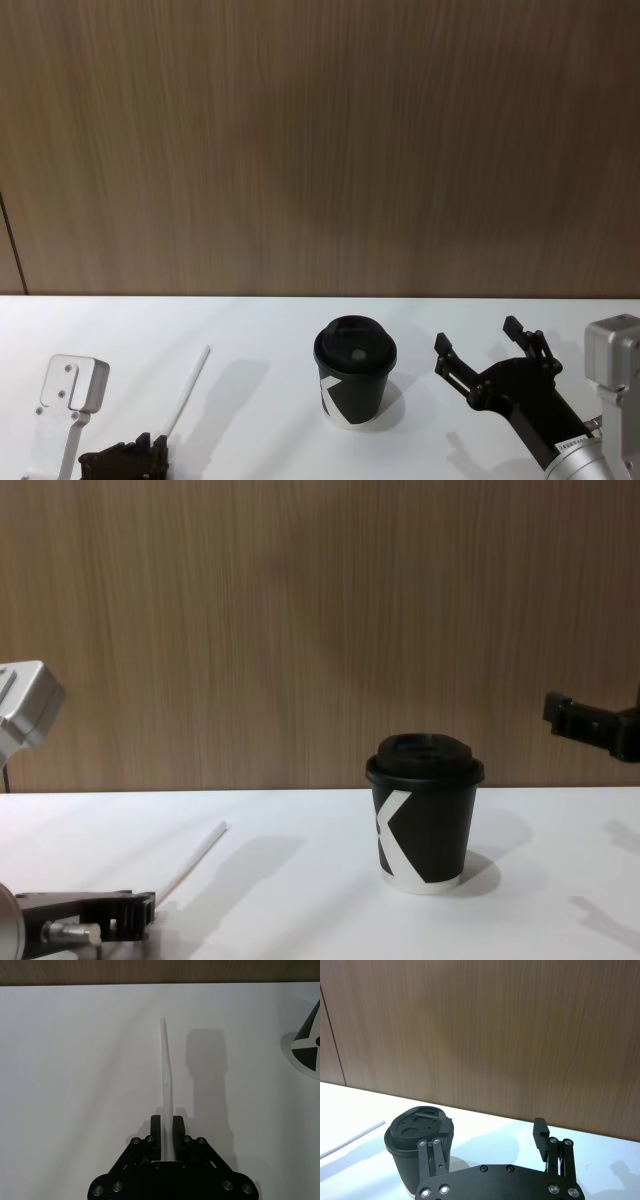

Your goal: Pick up the straw with one hand, pass it to the other hand, and insert it into the cup.

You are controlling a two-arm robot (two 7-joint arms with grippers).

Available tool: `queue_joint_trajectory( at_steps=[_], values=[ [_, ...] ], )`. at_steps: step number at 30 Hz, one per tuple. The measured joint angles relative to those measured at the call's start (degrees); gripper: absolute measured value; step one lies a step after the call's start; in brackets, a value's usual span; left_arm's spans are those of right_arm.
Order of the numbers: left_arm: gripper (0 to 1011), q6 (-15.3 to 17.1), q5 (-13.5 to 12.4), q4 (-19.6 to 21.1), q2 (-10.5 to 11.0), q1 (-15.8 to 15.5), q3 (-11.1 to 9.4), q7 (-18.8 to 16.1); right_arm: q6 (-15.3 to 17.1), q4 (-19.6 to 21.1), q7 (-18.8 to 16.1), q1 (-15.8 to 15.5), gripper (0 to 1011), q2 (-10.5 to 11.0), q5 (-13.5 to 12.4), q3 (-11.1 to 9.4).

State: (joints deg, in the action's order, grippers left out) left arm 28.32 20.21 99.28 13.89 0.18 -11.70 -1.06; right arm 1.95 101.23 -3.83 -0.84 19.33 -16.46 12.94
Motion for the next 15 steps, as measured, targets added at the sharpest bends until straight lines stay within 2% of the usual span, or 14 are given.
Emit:
queue_joint_trajectory(
  at_steps=[15],
  values=[
    [73, 0.0, 0.0, 0.0, -0.02, 0.0, -0.01, 0.0, 0.0, 0.0, 0.0, 0.0, 1001, 0.0, 0.0, 0.0]
  ],
)
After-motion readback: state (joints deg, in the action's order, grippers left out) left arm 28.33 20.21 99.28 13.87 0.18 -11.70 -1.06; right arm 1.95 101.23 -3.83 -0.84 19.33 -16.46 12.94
